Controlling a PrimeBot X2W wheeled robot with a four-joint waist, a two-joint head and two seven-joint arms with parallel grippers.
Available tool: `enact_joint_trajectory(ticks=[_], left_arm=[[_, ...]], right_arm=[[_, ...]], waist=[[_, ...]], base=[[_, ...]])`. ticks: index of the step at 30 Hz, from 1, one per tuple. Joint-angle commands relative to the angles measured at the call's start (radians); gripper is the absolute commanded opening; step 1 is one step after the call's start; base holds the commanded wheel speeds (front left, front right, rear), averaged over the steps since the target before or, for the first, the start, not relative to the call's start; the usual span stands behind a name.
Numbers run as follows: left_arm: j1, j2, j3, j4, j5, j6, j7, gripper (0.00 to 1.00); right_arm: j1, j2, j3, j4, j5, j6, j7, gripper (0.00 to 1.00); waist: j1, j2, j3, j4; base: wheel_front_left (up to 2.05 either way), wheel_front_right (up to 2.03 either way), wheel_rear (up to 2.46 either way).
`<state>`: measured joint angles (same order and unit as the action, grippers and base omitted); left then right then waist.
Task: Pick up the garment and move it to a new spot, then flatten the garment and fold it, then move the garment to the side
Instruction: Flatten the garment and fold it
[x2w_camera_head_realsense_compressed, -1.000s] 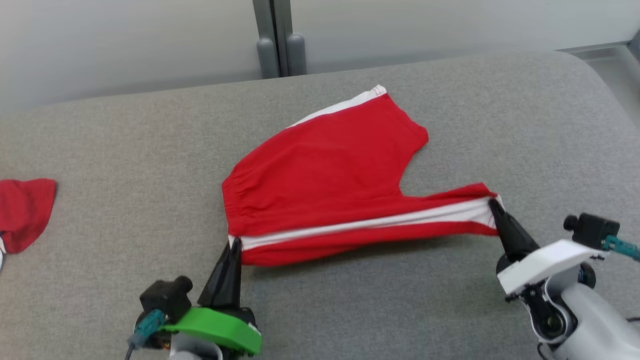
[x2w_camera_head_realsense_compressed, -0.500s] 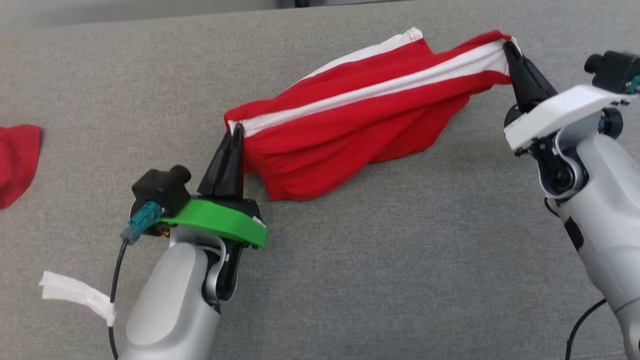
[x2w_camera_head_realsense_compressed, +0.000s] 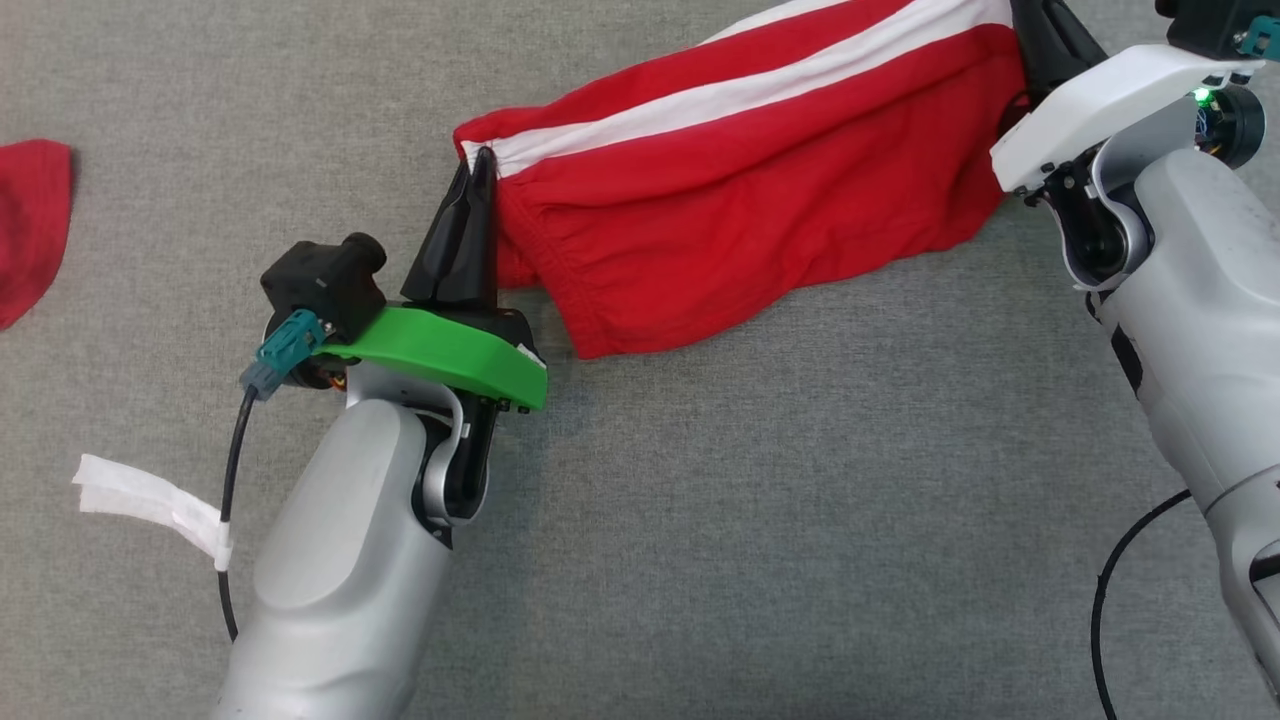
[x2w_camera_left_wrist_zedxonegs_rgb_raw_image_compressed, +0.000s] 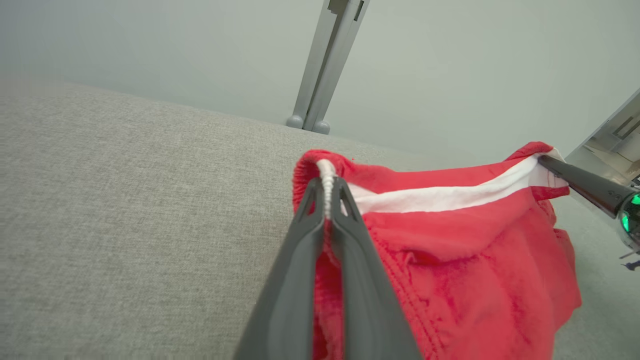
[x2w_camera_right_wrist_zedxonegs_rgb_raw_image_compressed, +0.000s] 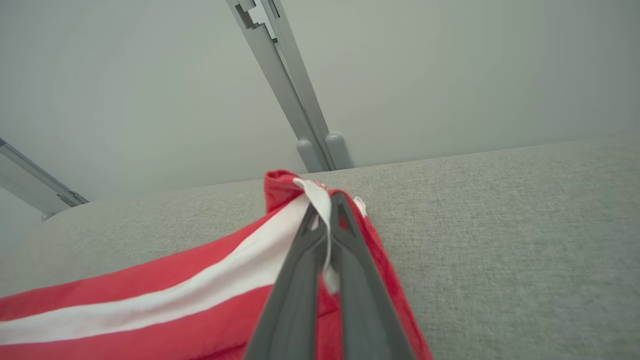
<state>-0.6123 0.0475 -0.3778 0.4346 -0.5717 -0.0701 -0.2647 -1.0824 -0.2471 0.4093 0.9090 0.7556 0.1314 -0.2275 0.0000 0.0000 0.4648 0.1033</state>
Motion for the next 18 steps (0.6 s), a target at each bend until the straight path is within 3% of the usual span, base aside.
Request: enact_joint_trajectory(ticks=[1,2,3,7,11,18], left_arm=[[-0.025,0.006,0.000,0.002,-0.010,0.009,0.001,0.33],[-0.027,0.006,0.000,0.001,-0.012,0.010,0.001,0.82],[-0.027,0.006,0.001,0.000,-0.012,0.012,0.001,1.00],[-0.010,0.006,0.014,-0.010,-0.003,0.033,0.000,1.00],[0.028,0.006,0.044,-0.033,0.021,0.063,0.001,1.00],[0.096,0.006,0.066,-0.066,0.038,0.074,0.001,1.00]], right_arm=[[-0.020,-0.005,-0.003,0.019,-0.016,-0.001,-0.014,0.59],[-0.027,0.001,-0.009,0.032,-0.020,-0.001,-0.021,1.00],[-0.033,0.004,-0.012,0.040,-0.028,-0.001,-0.025,1.00],[-0.045,-0.005,-0.038,0.044,-0.072,-0.001,-0.037,1.00],[0.023,-0.010,-0.097,-0.028,-0.159,-0.001,-0.038,1.00],[0.124,-0.016,-0.136,-0.041,-0.301,-0.001,-0.038,1.00]], waist=[[0.0000,0.0000,0.021,0.015],[0.0000,0.0000,0.023,0.015],[0.0000,0.0000,0.025,0.015],[0.0000,0.0000,0.027,0.012],[0.0000,0.0000,0.020,0.008],[0.0000,0.0000,0.009,0.009]], base=[[0.00,0.00,0.00],[0.00,0.00,0.00],[0.00,0.00,0.00],[0.00,0.00,0.00],[0.00,0.00,0.00],[0.00,0.00,0.00]])
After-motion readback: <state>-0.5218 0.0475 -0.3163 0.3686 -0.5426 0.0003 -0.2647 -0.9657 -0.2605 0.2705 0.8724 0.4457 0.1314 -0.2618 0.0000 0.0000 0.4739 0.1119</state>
